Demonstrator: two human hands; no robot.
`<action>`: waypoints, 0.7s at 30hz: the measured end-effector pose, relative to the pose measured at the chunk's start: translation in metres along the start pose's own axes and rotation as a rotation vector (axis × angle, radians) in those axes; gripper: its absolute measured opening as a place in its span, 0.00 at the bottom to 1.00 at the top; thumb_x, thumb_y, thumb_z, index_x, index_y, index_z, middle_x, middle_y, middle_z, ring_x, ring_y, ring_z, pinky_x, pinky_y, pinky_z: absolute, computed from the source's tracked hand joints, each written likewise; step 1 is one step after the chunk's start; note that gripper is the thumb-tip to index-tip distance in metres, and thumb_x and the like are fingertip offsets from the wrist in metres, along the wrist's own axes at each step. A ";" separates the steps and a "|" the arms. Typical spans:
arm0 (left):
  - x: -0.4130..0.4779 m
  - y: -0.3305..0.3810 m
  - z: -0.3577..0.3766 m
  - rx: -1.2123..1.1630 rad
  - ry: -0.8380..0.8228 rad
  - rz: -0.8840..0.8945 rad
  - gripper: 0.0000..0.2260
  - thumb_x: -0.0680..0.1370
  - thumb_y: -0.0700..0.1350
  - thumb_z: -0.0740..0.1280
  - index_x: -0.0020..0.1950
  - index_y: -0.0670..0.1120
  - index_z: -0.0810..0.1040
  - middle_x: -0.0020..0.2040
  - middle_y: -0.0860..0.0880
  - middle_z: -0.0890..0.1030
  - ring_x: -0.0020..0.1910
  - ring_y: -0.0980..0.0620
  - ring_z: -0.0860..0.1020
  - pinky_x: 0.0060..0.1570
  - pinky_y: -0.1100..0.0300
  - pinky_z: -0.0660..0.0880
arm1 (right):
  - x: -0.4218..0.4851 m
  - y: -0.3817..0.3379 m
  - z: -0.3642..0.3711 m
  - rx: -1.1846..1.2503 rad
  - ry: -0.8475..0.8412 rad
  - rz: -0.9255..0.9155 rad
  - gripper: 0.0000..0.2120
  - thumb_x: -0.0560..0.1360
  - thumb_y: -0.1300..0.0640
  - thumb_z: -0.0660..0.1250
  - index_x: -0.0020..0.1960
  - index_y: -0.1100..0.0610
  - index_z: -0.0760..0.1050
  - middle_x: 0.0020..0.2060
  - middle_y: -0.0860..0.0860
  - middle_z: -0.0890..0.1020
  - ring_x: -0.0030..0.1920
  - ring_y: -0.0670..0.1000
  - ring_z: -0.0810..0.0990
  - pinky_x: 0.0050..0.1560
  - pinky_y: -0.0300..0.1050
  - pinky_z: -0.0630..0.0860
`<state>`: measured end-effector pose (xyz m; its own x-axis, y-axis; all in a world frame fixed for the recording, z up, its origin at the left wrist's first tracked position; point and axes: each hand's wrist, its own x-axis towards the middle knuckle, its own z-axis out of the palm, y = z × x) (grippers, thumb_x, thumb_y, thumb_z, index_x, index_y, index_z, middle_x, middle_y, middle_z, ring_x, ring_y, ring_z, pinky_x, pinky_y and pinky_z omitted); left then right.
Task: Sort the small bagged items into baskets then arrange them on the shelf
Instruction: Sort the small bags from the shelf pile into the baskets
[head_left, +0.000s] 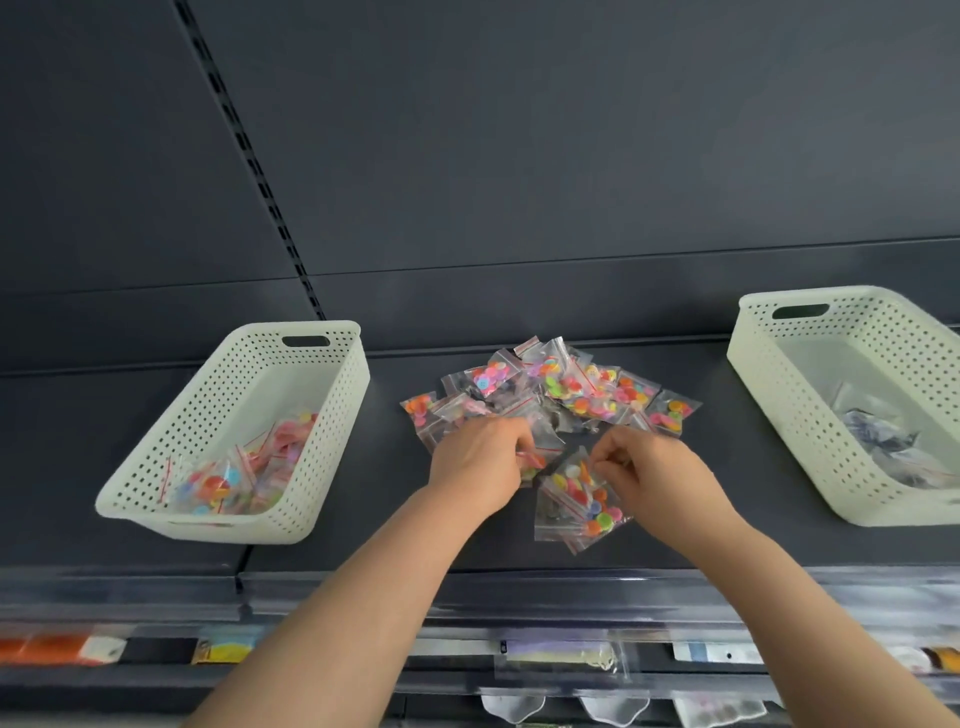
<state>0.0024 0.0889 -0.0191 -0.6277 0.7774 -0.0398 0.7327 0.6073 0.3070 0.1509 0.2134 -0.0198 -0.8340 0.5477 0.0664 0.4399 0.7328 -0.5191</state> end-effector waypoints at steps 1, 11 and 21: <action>-0.002 -0.001 -0.005 -0.042 0.025 -0.007 0.04 0.80 0.48 0.67 0.52 0.56 0.80 0.50 0.56 0.81 0.44 0.55 0.78 0.38 0.59 0.73 | 0.002 -0.002 -0.001 0.032 0.014 -0.016 0.08 0.76 0.58 0.65 0.42 0.46 0.74 0.35 0.38 0.79 0.36 0.41 0.78 0.38 0.43 0.78; -0.046 -0.093 -0.101 -0.310 0.468 -0.349 0.03 0.78 0.50 0.68 0.50 0.54 0.82 0.47 0.55 0.83 0.44 0.51 0.79 0.45 0.53 0.76 | 0.045 -0.104 0.022 0.287 0.000 -0.270 0.06 0.77 0.60 0.65 0.45 0.50 0.75 0.36 0.39 0.78 0.35 0.41 0.76 0.36 0.34 0.70; -0.097 -0.195 -0.106 -0.187 0.415 -0.555 0.14 0.81 0.42 0.62 0.62 0.56 0.79 0.55 0.57 0.82 0.54 0.52 0.79 0.52 0.53 0.78 | 0.100 -0.232 0.081 0.412 -0.164 -0.356 0.05 0.77 0.59 0.65 0.48 0.52 0.79 0.41 0.41 0.81 0.38 0.43 0.78 0.47 0.44 0.78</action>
<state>-0.1074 -0.1220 0.0261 -0.9702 0.2130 0.1157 0.2421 0.8279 0.5059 -0.0612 0.0655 0.0383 -0.9624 0.2019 0.1818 -0.0165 0.6245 -0.7809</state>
